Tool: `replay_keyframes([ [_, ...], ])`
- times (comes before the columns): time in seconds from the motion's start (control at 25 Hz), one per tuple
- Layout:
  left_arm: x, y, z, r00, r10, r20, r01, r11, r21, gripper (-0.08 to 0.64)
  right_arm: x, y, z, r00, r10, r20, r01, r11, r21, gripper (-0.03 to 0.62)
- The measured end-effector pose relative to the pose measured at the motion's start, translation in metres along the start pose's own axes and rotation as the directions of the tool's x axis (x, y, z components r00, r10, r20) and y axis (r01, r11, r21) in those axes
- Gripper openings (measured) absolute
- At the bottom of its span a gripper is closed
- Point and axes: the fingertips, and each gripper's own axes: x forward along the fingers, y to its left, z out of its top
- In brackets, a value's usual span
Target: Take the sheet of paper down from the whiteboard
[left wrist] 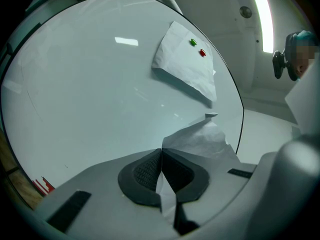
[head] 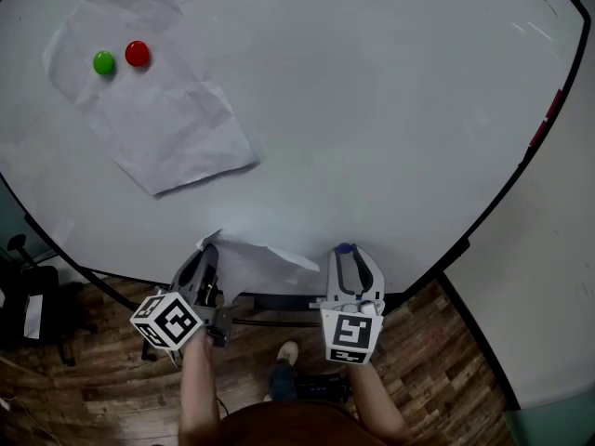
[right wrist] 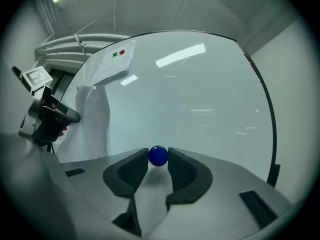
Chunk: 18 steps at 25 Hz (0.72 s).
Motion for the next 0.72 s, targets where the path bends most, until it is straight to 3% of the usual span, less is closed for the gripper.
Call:
replay_keyframes([
  [0.72, 0.0045, -0.0027, -0.0029, 1.000, -0.009, -0.001, 0.009, 1.000, -0.024, 0.025, 0.0023, -0.0085, -0.0059, 1.000, -0.012, -0.015, 0.012, 1.000, -0.012, 0.135],
])
